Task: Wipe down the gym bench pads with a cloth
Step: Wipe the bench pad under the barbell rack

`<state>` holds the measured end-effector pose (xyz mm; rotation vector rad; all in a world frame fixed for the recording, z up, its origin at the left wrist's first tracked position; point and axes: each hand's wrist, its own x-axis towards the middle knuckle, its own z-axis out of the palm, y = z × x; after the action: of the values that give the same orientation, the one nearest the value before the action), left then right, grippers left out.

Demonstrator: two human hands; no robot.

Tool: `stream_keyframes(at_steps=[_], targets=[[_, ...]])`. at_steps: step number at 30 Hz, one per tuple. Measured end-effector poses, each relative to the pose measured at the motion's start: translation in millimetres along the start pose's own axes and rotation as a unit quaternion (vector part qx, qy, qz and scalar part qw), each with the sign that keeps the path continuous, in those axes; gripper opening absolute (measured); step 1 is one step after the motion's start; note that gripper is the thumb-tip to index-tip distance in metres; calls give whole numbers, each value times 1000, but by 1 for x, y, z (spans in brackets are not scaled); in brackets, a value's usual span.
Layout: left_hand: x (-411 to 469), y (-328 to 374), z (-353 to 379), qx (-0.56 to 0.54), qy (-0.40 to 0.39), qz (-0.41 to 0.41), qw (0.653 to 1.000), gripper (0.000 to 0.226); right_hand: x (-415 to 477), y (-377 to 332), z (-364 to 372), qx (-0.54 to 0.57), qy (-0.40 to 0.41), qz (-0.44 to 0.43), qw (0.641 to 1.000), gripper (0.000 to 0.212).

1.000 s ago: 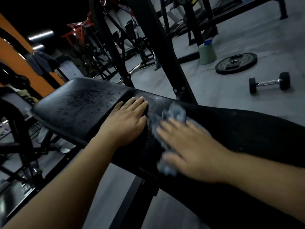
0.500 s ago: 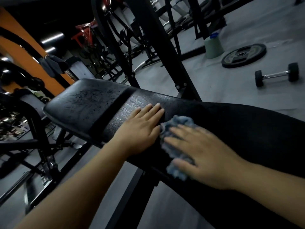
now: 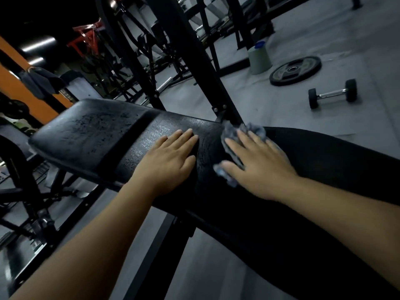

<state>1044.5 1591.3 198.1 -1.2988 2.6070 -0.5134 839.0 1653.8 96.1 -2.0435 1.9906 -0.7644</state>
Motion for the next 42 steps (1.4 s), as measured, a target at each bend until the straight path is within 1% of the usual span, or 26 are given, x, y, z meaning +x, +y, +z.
stream_keyframes(at_steps=[1,2,3,5,7,9,12,13,14,16,18,19,21,23,24,26,28,29,31,33,35,36,37,38,40,42], targets=[[0,1,0,1,-2,-5,1000,72,14,-14,2,-7,12,38,999,77],[1,2,1,3,-4,-10,1000,72,19,-27,5,-9,27,42,999,74],[2,3,0,5,-7,-13,1000,74,11,-37,9,0,35,9,999,73],[3,5,0,7,-9,-17,1000,79,-35,-43,8,28,22,-121,992,74],[2,8,1,6,-9,-33,999,80,-78,-22,4,49,-17,-176,983,77],[4,20,2,4,-10,-64,998,76,-68,8,0,30,-5,-112,993,82],[21,53,5,1,-10,-53,999,65,-3,8,-2,2,35,65,997,67],[27,63,7,-6,-3,-43,999,62,6,-1,-1,-2,39,88,995,64],[32,69,8,-12,8,-38,999,61,5,-5,1,-4,42,76,996,63],[34,73,10,-10,28,-15,999,63,-30,-2,3,5,35,-29,999,65],[31,72,12,-7,35,40,999,69,-62,25,-3,9,5,-81,997,71],[30,72,11,-10,34,60,998,71,-58,41,-5,0,-2,-67,998,72],[31,74,9,-17,25,72,997,68,-26,58,-11,3,3,30,1000,66],[31,77,9,-15,28,64,997,69,1,41,-8,-12,17,121,992,61],[30,77,9,-14,29,60,998,71,1,29,-6,-18,28,113,993,60],[29,77,10,-13,30,61,998,76,-36,15,-2,-13,35,0,999,63],[28,77,10,-21,28,62,997,78,-95,14,-4,52,5,-119,992,67],[28,77,11,-26,28,60,997,77,-111,21,-9,84,-17,-135,987,68],[30,79,10,-28,33,54,998,75,-97,48,-13,85,1,-105,991,75],[30,81,9,-24,25,55,998,76,-46,62,-16,35,9,-12,999,88],[30,80,10,-23,18,52,998,76,1,53,-16,0,-16,84,996,85],[30,80,10,-23,18,52,998,76,14,44,-13,-11,-15,103,994,80],[30,80,10,-23,19,53,998,76,12,35,-9,-22,-6,91,996,74],[29,80,10,-21,21,54,998,76,-3,26,-8,-27,10,45,999,70],[29,79,10,-20,25,58,998,76,-62,13,0,-4,29,-83,996,68],[29,79,10,-26,24,61,997,76,-119,15,-1,24,-5,-169,985,71]])
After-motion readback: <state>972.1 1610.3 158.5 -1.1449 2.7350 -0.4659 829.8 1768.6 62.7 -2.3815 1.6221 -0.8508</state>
